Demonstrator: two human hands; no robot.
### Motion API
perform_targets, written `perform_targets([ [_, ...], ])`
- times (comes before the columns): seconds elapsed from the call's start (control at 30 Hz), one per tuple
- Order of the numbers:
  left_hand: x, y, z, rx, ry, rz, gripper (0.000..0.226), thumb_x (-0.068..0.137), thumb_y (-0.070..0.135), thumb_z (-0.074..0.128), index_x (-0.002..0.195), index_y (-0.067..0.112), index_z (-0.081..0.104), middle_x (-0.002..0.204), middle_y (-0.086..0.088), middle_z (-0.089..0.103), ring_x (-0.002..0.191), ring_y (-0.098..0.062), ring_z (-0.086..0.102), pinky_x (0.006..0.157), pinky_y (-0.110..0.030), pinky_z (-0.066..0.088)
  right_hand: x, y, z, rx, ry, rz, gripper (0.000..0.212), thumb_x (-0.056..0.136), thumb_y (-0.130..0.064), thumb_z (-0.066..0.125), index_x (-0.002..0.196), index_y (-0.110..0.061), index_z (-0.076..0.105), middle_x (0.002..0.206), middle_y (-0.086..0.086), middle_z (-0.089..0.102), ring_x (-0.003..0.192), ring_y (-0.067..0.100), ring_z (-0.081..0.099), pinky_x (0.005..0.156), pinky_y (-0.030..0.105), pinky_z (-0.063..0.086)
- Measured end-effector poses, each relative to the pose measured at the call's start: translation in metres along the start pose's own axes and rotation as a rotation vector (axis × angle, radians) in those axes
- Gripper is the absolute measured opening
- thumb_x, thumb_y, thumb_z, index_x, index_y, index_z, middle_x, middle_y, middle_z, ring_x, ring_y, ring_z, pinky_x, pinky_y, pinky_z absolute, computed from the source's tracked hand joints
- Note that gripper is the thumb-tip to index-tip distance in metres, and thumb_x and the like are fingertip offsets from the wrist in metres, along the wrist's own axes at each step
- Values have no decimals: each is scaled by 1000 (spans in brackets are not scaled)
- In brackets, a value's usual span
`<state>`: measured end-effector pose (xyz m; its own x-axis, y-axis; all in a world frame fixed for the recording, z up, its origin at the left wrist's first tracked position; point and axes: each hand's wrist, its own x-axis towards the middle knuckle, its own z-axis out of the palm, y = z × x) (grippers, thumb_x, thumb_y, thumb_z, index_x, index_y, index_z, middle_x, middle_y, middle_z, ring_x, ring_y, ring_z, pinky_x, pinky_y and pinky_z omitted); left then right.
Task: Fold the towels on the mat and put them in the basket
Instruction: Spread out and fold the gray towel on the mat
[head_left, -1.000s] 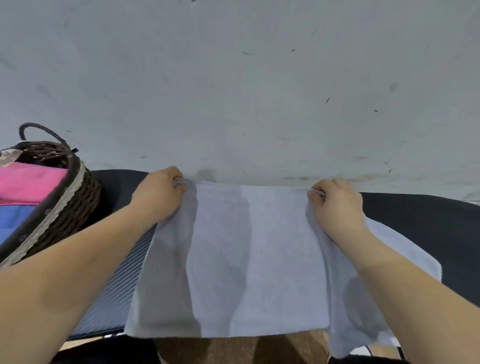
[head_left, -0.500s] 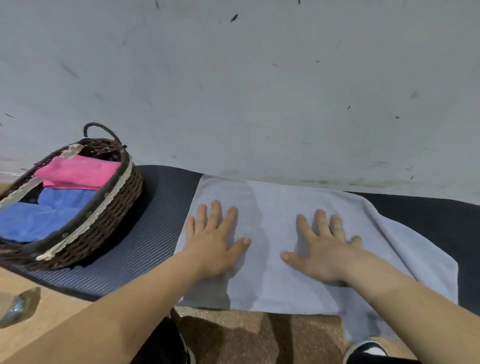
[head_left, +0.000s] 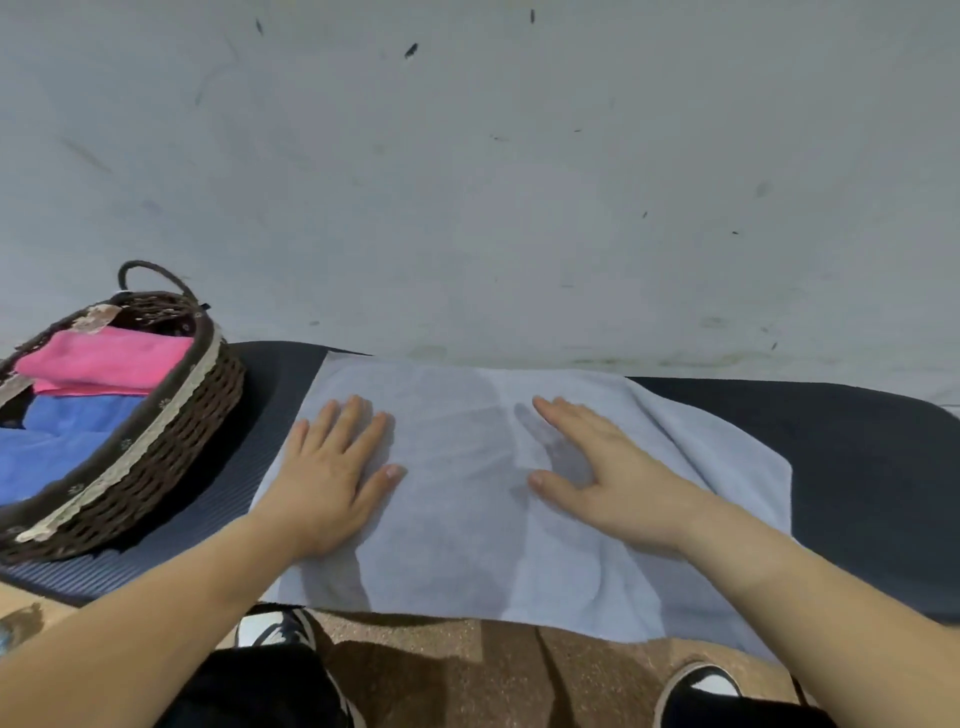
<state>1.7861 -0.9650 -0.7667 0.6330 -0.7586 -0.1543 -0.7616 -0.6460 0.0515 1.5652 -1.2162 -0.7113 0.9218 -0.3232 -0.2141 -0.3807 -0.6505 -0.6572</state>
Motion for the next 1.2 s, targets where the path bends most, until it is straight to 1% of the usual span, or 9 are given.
perform_targets([
  [0.13, 24, 58, -15, -70, 69, 82, 86, 92, 71, 9, 159, 23, 33, 170, -11, 17, 156, -37, 11, 125, -52, 13, -25, 31, -42, -29, 241, 199, 31, 94, -47, 64, 119, -27, 66, 118, -8, 64, 108, 13, 61, 86, 26, 49],
  [0.27, 60, 160, -30, -138, 66, 296, 81, 92, 67, 11, 149, 24, 49, 167, -9, 25, 156, -32, 16, 127, -46, 15, -63, 90, -84, -132, 265, 495, 31, 90, -50, 64, 86, -19, 61, 83, -5, 64, 76, 15, 62, 68, 34, 52],
  [0.4, 97, 265, -36, -282, 2, 442, 32, 105, 35, 43, 116, 18, 69, 136, 1, 59, 136, -23, 48, 110, -40, 41, -95, 125, -98, -33, 56, 665, 53, 82, -57, 74, 58, -16, 50, 44, -7, 45, 47, 16, 49, 50, 29, 44],
  [0.5, 118, 322, -36, -394, -41, 494, 31, 100, 25, 55, 130, 19, 63, 134, 5, 60, 123, -18, 56, 104, -35, 46, -104, 132, -92, 24, 35, 624, 58, 69, -69, 78, 66, -15, 56, 55, -3, 50, 53, 14, 49, 52, 29, 41],
  [0.6, 135, 356, -36, -193, -155, 525, 46, 95, 22, 60, 141, 23, 53, 136, 2, 54, 123, -21, 51, 103, -37, 45, -109, 131, -80, 37, 76, 548, 60, 62, -68, 81, 75, -15, 59, 65, -5, 55, 58, 11, 51, 55, 30, 40],
  [0.73, 143, 364, -39, -129, -259, 452, 21, 91, 19, 59, 106, 32, 64, 110, 7, 58, 101, -21, 59, 91, -41, 54, -110, 127, -66, -118, 164, 442, 26, 82, -37, 67, 72, -21, 49, 71, -6, 56, 66, 16, 55, 55, 33, 44],
  [0.83, 147, 363, -51, -188, -105, 465, 13, 90, 21, 59, 87, 33, 60, 97, 9, 55, 92, -18, 58, 83, -38, 52, -111, 138, -71, 31, 270, 434, 14, 87, -28, 56, 79, -17, 54, 73, -2, 62, 70, 22, 61, 58, 36, 49],
  [1.03, 171, 393, -78, -385, 141, 318, 4, 91, 36, 66, 92, 33, 65, 81, 13, 58, 87, -18, 59, 69, -31, 45, -120, 166, -98, 595, 607, 556, 22, 100, -29, 55, 89, -10, 58, 82, 4, 64, 72, 16, 57, 61, 31, 49],
  [1.2, 160, 407, -48, -322, -31, 310, 55, 96, 37, 60, 147, 27, 43, 144, 1, 48, 130, -24, 51, 104, -42, 47, -118, 190, -97, 525, 720, 618, 23, 101, -33, 58, 91, -12, 57, 81, -2, 62, 75, 16, 58, 62, 29, 44],
])
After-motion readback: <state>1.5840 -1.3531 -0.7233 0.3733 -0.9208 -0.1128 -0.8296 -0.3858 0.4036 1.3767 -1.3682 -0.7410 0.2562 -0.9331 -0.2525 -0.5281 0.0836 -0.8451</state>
